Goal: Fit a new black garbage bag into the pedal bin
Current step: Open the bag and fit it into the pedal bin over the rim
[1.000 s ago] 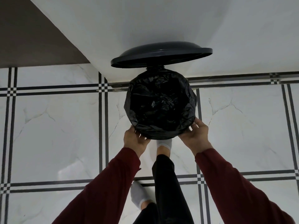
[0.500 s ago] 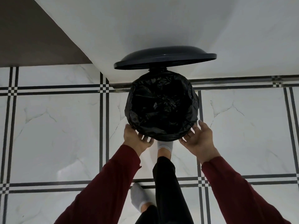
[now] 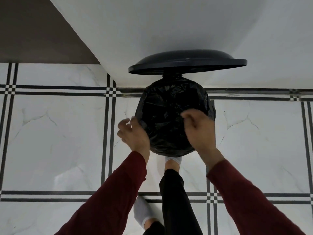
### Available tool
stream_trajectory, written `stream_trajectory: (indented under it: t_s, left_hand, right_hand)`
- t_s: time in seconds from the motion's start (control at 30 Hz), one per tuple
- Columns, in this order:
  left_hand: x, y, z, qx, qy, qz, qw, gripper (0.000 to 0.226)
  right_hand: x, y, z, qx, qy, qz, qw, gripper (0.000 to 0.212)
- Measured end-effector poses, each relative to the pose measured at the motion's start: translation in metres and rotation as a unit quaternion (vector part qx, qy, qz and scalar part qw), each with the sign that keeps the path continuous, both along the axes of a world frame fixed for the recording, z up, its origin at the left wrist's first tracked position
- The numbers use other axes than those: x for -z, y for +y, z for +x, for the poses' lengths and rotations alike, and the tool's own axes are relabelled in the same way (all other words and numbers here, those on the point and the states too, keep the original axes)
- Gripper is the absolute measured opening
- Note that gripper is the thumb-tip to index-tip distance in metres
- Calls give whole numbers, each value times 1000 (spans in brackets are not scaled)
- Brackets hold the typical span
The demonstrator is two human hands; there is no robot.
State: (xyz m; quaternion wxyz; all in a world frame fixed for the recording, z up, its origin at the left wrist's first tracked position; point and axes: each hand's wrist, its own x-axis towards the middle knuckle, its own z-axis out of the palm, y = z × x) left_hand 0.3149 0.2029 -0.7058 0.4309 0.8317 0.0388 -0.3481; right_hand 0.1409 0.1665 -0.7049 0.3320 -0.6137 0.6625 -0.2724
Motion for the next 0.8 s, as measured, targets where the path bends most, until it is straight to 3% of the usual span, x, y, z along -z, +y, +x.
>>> stream_trajectory:
  t_s: [0.1,0.23,0.4,0.43,0.57,0.67,0.8]
  left_hand:
    - [7,-14,-12,46,1,-19,999,34]
    - [22,-23,-26,41,-8,-17,999,26]
    - [29,-20,-29,37,-38,-43,998,21]
    - [30,-19,-29,35,-36,-45,998,21]
    - [33,-18,-26,28,-27,-50,998,25]
    - [34,-19,-25,24,-19,-44,999,24]
    - [30,-22,-21,37,-13,-29,999,20]
  right_hand:
    - [35,-36,38,-187,201,145,951,36]
    - [78,-70,61,-337,302,375,809,46]
    - [114,-64,65,-310,418,405,752,57]
    - [121,-62,66,-312,423,411,745,58]
    - [137,-63,69,-299,310,436,790,64]
    - [141,-60,66,-310,294,463,777,63]
    - [136,-55,62,-281,278,440,806,54]
